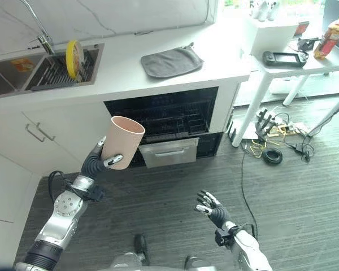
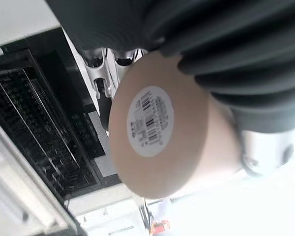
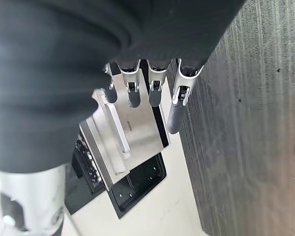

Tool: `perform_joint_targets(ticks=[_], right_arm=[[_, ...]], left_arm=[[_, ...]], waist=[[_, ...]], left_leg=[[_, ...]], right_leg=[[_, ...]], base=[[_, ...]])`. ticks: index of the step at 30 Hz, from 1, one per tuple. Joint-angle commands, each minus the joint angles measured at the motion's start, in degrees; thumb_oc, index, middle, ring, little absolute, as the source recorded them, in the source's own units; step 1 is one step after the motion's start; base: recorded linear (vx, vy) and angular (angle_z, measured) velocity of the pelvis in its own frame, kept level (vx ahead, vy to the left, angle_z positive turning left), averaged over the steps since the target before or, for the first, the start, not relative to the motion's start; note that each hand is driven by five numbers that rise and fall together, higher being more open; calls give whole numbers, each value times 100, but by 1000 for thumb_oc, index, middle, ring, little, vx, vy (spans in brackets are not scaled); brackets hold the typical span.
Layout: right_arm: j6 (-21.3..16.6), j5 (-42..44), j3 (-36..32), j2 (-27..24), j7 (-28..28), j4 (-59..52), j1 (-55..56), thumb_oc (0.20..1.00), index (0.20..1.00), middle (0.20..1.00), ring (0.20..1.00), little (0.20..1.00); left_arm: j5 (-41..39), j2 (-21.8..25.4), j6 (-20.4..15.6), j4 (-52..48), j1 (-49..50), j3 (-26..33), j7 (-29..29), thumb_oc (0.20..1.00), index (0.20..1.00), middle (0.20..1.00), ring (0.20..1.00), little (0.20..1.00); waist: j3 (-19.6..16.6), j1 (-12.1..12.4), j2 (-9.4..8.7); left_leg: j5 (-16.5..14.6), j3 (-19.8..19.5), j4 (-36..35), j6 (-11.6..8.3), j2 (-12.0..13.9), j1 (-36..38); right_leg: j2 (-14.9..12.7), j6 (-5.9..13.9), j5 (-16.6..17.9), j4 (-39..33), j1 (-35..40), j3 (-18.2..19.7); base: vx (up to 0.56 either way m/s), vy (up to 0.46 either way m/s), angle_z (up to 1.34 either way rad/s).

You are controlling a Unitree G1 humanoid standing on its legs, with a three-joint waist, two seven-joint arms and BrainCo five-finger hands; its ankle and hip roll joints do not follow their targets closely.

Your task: Place the dishes in the dishwasher.

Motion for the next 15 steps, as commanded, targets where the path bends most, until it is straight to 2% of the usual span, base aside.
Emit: perform_joint_targets(ticks=[1,3,4,6,8,9,11,12,13,14,15], right_arm=[[-266,154,29,241,-62,-360,-106,1000,1000,1000,1000,1000],[-316,163,25,320,-131,-401,-98,1000,1000,1000,1000,1000],[-375,189,15,376,-184,-471,-94,1000,1000,1000,1000,1000],[-449,224,10,437,-259,-588,-65,1000,1000,1000,1000,1000],[-442,204,14,451,-301,-650,-94,1000,1000,1000,1000,1000],[-434,217,35,431,-308,-691,-136,1000,1000,1000,1000,1000],[-399,237,26,383,-259,-759,-173,1000,1000,1000,1000,1000],[-421,282,34,370,-219,-753,-213,1000,1000,1000,1000,1000],[-451,356,11,363,-167,-756,-261,1000,1000,1000,1000,1000],[-451,358,8,363,-166,-758,-262,1000,1000,1000,1000,1000],[-428,365,-33,354,-143,-795,-241,1000,1000,1000,1000,1000]], left_arm=[[-82,213,-191,-323,-297,87,143,200,200,200,200,200],[-32,219,-192,-306,-327,48,171,200,200,200,200,200],[71,239,-229,-281,-363,-7,195,200,200,200,200,200],[175,285,-212,-282,-384,-94,276,200,200,200,200,200],[194,308,-71,-328,-404,-142,337,200,200,200,200,200],[243,330,33,-335,-472,-218,422,200,200,200,200,200],[274,328,122,-275,-546,-307,509,200,200,200,200,200],[330,326,113,-213,-557,-333,565,200,200,200,200,200],[372,322,81,-76,-565,-403,637,200,200,200,200,200],[373,321,83,-70,-566,-404,637,200,200,200,200,200],[392,316,88,-33,-557,-425,638,200,200,200,200,200]], waist=[[-121,87,-77],[-110,78,-78],[-85,45,-57],[-33,30,-43],[15,37,-35],[64,-3,-6],[106,-69,-60],[130,-91,-106],[180,-195,-170],[167,-196,-171],[154,-239,-157]], left_leg=[[-644,-176,315,25,-140,-142],[-760,-200,339,174,-271,-94],[-842,-175,328,290,-356,-41],[-1018,-170,328,377,-482,86],[-1065,-138,301,425,-519,159],[-997,-111,292,447,-469,132],[-1004,-178,267,412,-479,169],[-1030,-186,230,383,-475,222],[-1108,-283,89,385,-469,351],[-1100,-282,87,384,-465,332],[-1062,-305,52,361,-404,327]], right_leg=[[-269,257,8,495,-288,-326],[-379,357,149,878,-484,-257],[-462,414,280,1313,-714,-183],[-612,483,332,1988,-949,-157],[-651,488,396,2164,-1113,-168],[-471,402,462,1904,-1253,-206],[-349,419,518,1120,-1319,-141],[-373,491,743,721,-1415,-103],[-420,684,1193,514,-1746,261],[-414,684,1211,509,-1774,286],[-343,675,1074,521,-1751,395]], base=[[219,352,5],[160,322,12],[127,311,21],[174,277,21],[74,131,17],[3,-6,6],[36,-105,-1],[97,-235,0],[76,-206,7],[83,-208,8],[48,-131,27]])
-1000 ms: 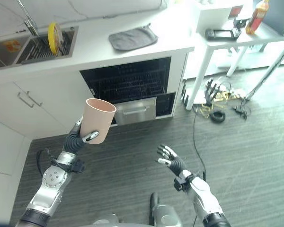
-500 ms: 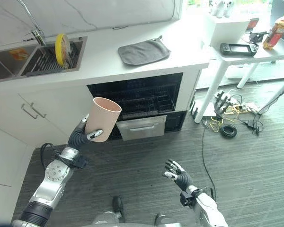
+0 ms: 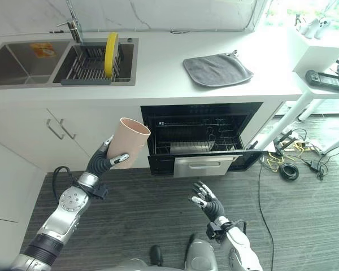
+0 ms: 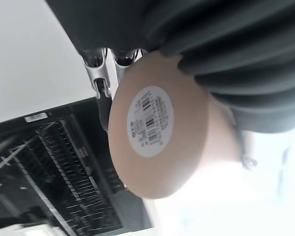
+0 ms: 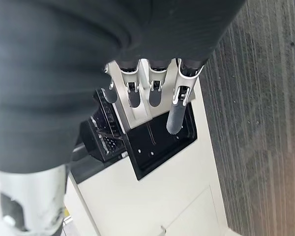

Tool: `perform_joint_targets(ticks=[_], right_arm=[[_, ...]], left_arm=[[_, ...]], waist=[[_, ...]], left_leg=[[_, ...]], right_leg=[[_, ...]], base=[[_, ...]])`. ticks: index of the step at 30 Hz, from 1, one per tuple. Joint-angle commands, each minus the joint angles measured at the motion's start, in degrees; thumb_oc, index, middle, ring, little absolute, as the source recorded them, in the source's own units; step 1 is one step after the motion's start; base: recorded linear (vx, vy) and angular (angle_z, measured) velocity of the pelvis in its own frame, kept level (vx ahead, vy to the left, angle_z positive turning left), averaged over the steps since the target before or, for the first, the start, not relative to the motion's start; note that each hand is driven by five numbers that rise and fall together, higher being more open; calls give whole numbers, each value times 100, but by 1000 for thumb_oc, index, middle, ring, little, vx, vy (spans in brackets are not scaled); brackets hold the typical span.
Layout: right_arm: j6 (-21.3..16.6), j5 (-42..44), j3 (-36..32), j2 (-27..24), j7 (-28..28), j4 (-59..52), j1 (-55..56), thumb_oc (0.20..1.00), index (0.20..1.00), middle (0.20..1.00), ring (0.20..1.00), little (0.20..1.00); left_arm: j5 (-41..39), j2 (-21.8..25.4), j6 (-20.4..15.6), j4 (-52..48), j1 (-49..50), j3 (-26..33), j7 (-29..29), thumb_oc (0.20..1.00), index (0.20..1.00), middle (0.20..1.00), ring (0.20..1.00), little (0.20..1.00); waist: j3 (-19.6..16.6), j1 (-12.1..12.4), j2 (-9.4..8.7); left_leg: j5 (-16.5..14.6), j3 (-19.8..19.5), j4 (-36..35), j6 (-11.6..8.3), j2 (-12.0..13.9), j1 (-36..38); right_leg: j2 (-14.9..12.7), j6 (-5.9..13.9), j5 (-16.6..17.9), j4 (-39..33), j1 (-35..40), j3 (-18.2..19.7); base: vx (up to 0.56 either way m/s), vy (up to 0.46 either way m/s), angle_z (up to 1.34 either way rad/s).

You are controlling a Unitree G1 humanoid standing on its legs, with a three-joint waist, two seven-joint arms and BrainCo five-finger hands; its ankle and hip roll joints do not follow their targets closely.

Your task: Place the dishes in the dishwasher.

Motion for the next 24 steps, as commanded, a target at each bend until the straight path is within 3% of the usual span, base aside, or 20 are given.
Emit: perform_joint_targets(ticks=[1,6,13,16,17,18,19,20,21,24], right_arm=[[-270,264,-55,-35,103,-345,-113,1000,1000,1000,1000,1000],[-102,305,-9,-128,100,-461,-70,1000,1000,1000,1000,1000],[-383,541,15,-364,321,-790,-94,1000,1000,1000,1000,1000],[-292,614,-21,-470,395,-1128,-71,1000,1000,1000,1000,1000],[-275,614,-18,-511,407,-1246,-59,1000,1000,1000,1000,1000],[-283,625,10,-572,443,-1343,-50,1000,1000,1000,1000,1000],[-376,683,58,-626,505,-1431,-88,1000,1000,1000,1000,1000],[-371,719,51,-649,539,-1456,-115,1000,1000,1000,1000,1000],[-314,834,29,-684,608,-1473,-145,1000,1000,1000,1000,1000],[-245,1164,138,-662,690,-1689,-124,1000,1000,1000,1000,1000]], left_arm=[[153,-28,-277,-348,-132,94,129,200,200,200,200,200],[241,-165,-242,-324,24,51,124,200,200,200,200,200],[56,-189,-241,-403,208,147,332,200,200,200,200,200],[-125,-281,-254,-322,231,203,580,200,200,200,200,200],[-210,-310,-247,-275,246,216,652,200,200,200,200,200],[-338,-356,-271,-167,248,222,665,200,200,200,200,200],[-310,-407,-398,39,231,228,617,200,200,200,200,200],[-291,-435,-442,150,210,202,582,200,200,200,200,200],[-270,-482,-493,263,197,166,563,200,200,200,200,200],[-134,-610,-508,341,78,-34,667,200,200,200,200,200]], waist=[[74,-200,-49],[-105,-149,-112],[-183,-185,-145],[-191,-250,-207],[-192,-243,-251],[-142,-211,-285],[-57,-205,-262],[-21,-227,-248],[-22,-266,-243],[-83,-314,-148]], left_leg=[[-304,-123,28,-359,366,78],[-234,-5,57,-486,492,87],[-171,119,212,-736,739,103],[-436,71,806,-759,733,4],[-467,4,1350,-767,704,-198],[-292,-145,1795,-811,733,-491],[63,-246,1591,-919,917,-749],[123,-199,1488,-956,996,-769],[-35,-74,1265,-919,999,-618],[60,-11,485,-928,1012,-223]], right_leg=[[196,-84,427,39,585,324],[362,-284,121,-310,1157,151],[525,-508,108,-824,1528,71],[552,-609,96,-847,1555,192],[543,-668,120,-845,1540,262],[562,-721,149,-845,1560,332],[618,-753,116,-782,1551,439],[621,-761,75,-754,1572,425],[575,-720,55,-752,1584,401],[447,-583,117,-759,1571,192]], base=[[83,-248,37],[99,-216,17],[48,-208,-8],[12,-160,1],[-8,-111,2],[-35,-28,-6],[-31,38,-25],[-4,117,-31],[39,145,-37],[47,159,-25]])
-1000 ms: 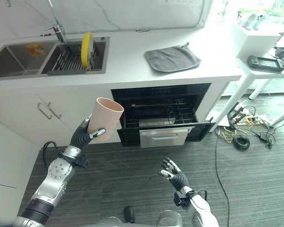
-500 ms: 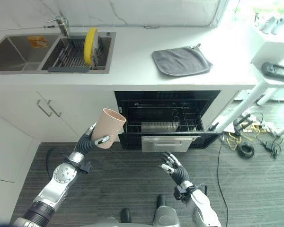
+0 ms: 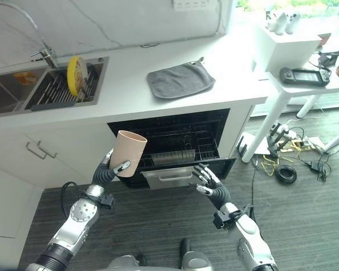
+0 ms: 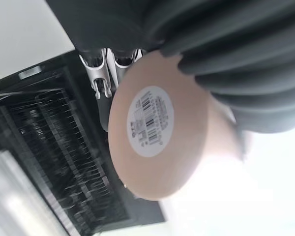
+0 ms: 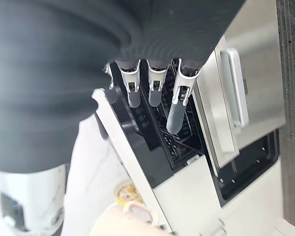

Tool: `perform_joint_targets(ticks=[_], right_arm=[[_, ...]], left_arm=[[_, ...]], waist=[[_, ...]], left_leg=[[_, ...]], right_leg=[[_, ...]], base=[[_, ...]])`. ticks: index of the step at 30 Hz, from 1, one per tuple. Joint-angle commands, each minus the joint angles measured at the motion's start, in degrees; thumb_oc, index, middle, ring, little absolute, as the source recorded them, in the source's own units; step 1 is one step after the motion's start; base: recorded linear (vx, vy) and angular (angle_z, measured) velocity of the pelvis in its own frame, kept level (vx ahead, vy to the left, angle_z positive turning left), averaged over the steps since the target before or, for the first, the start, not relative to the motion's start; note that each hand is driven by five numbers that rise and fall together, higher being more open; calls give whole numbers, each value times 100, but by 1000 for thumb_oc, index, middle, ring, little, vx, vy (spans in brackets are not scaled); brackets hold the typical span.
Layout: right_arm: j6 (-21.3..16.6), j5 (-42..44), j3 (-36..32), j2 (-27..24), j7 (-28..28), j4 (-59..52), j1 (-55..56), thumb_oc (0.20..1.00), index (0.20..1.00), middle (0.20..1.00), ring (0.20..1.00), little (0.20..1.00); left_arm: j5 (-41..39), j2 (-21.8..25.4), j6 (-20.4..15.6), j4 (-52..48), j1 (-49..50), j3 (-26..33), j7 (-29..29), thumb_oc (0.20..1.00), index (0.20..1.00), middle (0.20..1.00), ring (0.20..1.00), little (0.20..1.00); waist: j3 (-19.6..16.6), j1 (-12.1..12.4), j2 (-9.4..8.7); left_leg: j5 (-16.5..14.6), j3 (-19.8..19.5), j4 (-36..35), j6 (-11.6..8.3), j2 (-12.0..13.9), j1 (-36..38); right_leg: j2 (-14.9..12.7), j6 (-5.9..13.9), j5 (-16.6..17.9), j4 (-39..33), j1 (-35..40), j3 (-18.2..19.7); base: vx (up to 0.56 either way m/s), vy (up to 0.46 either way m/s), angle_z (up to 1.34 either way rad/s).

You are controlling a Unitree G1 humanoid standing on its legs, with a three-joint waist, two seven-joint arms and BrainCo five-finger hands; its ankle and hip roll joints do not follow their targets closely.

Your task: Place the dishes in the dishwasher.

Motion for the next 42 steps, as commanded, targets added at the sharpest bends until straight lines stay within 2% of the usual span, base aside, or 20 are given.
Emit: perform_joint_targets(ticks=[1,2,3,5,9,15,21,25,30,42], right_arm=[[-377,134,132,-9,153,-563,-13,1000,1000,1000,1000,1000],[-564,-172,158,-48,30,-646,-25,1000,1000,1000,1000,1000],[-572,-203,189,-66,19,-722,-30,1000,1000,1000,1000,1000],[-333,130,278,14,-102,-984,-46,1000,1000,1000,1000,1000],[-361,-10,417,78,-322,-1289,-139,1000,1000,1000,1000,1000],[-202,64,601,113,-534,-1348,-361,1000,1000,1000,1000,1000],[257,310,757,176,-551,-1196,-574,1000,1000,1000,1000,1000],[268,298,784,176,-728,-1127,-672,1000,1000,1000,1000,1000],[33,7,816,139,-763,-1198,-850,1000,1000,1000,1000,1000],[-41,-435,1092,56,-1280,-1429,-1407,1000,1000,1000,1000,1000]], left_arm=[[-36,85,-522,-309,-376,-42,183,200,200,200,200,200],[-51,94,-523,-357,-386,-41,224,200,200,200,200,200],[-63,92,-528,-398,-382,-44,270,200,200,200,200,200],[-20,74,-610,-543,-315,-59,395,200,200,200,200,200],[196,75,-750,-873,-267,-166,745,200,200,200,200,200],[387,90,-964,-1156,-187,-212,925,200,200,200,200,200],[592,165,-1131,-1274,-186,-270,922,200,200,200,200,200],[833,206,-1322,-1279,-223,-351,1059,200,200,200,200,200],[805,217,-1201,-1201,-268,-535,997,200,200,200,200,200],[706,164,-1053,-1166,-429,-1007,803,200,200,200,200,200]], waist=[[-69,-48,-37],[-79,-56,-18],[-87,-56,-6],[-154,-25,-4],[-234,68,-48],[-266,199,-69],[-327,313,-107],[-371,348,-127],[-407,381,-141],[-476,486,-126]], left_leg=[[-19,114,-362,151,-188,478],[-13,132,-512,151,-213,600],[-14,126,-593,158,-237,671],[-103,87,-651,216,-322,752],[-253,3,-673,337,-463,808],[-327,-38,-673,394,-512,851],[-372,-56,-673,402,-512,898],[-400,-73,-673,400,-513,927],[-430,-86,-673,402,-513,952],[-475,-99,-673,406,-527,984]], right_leg=[[-397,638,-319,355,199,-175],[-409,672,-309,327,224,-192],[-414,690,-298,312,241,-198],[-422,724,-288,289,264,-176],[-431,749,-288,212,334,-115],[-430,745,-292,166,403,-97],[-424,740,-295,90,491,-136],[-413,741,-280,42,535,-140],[-415,756,-249,-6,562,-141],[-439,765,-217,-102,630,-163]], base=[[32,105,-10],[35,88,-5],[52,86,-8],[49,60,-4],[17,11,6],[6,-4,-2],[2,-13,1],[2,-11,1],[0,0,0],[-3,0,0]])
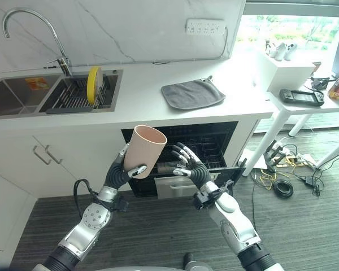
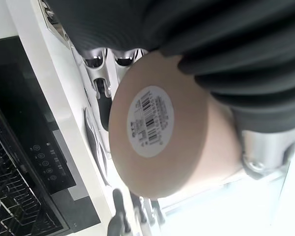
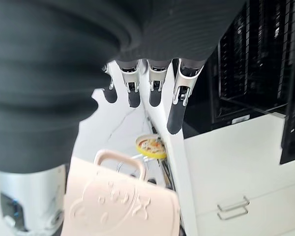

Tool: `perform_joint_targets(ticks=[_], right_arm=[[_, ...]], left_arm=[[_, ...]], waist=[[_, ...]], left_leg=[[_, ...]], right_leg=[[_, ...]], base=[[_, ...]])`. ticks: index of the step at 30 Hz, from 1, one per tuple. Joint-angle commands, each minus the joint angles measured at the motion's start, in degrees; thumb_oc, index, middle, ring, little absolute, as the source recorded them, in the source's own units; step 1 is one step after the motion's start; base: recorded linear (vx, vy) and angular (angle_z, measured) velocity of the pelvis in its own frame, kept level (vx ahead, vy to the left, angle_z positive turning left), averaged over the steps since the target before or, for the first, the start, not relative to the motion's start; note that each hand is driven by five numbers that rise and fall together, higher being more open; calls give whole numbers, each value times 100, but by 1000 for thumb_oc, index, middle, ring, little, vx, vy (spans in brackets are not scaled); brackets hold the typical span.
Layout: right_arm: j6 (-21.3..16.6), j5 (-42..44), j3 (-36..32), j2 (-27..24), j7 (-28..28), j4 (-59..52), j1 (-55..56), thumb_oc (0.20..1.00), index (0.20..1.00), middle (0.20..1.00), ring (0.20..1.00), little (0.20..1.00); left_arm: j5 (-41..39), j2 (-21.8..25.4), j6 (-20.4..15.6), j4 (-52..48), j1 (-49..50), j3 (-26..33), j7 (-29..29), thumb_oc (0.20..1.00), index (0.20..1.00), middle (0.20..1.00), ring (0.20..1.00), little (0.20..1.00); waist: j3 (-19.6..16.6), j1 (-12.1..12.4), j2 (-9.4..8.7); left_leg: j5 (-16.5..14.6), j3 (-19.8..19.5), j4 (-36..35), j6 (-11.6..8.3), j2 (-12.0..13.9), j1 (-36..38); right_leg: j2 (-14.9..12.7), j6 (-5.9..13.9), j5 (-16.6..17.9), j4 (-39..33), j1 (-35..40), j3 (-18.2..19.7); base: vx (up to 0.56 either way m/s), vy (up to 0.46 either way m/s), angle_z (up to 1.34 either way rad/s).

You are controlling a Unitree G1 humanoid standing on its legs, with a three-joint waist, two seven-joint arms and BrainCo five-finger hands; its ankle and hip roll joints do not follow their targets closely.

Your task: Place the dishes in the dishwasher.

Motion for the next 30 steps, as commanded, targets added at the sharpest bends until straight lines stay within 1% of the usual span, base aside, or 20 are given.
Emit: perform_joint_targets(ticks=[1,5,9,11,16,21,24,30], right_arm=[[-326,-68,-21,99,-79,-359,-484,1000,1000,1000,1000,1000],[-304,-62,31,120,-96,-340,-608,1000,1000,1000,1000,1000],[-213,35,78,118,-1,-379,-744,1000,1000,1000,1000,1000],[-158,117,130,106,102,-395,-835,1000,1000,1000,1000,1000],[-152,58,250,133,125,-397,-1004,1000,1000,1000,1000,1000],[-73,147,369,166,330,-363,-1181,1000,1000,1000,1000,1000],[9,196,501,189,549,-402,-1258,1000,1000,1000,1000,1000],[26,134,645,183,665,-496,-1327,1000,1000,1000,1000,1000]], left_arm=[[-87,88,-231,-119,-500,-142,-72,200,200,200,200,200],[-59,83,-190,-101,-550,-244,-173,200,200,200,200,200],[34,114,-160,-71,-590,-365,-262,200,200,200,200,200],[14,144,-183,-16,-611,-430,-313,200,200,200,200,200],[11,153,-232,35,-649,-551,-426,200,200,200,200,200],[23,136,-259,107,-716,-673,-470,200,200,200,200,200],[46,124,-309,187,-764,-756,-428,200,200,200,200,200],[33,131,-362,266,-793,-813,-523,200,200,200,200,200]], waist=[[1,123,-248],[-6,138,-242],[-10,149,-235],[-14,155,-223],[-13,181,-211],[-14,203,-211],[-9,218,-214],[-6,238,-212]], left_leg=[[-575,-220,10,84,-83,84],[-572,-223,10,82,-80,89],[-582,-220,10,83,-84,86],[-584,-220,10,81,-85,100],[-588,-241,10,85,-96,101],[-589,-257,10,94,-104,106],[-596,-277,10,101,-108,107],[-598,-301,10,114,-124,110]], right_leg=[[-323,310,-511,102,349,-200],[-328,308,-517,105,357,-210],[-335,307,-526,102,357,-213],[-335,305,-534,107,368,-216],[-343,302,-540,114,371,-212],[-345,298,-550,134,373,-211],[-345,292,-568,148,373,-209],[-351,291,-580,179,363,-209]], base=[[-4,-1,5],[0,0,0],[0,0,0],[16,2,0],[6,1,1],[12,3,1],[5,1,1],[0,0,0]])
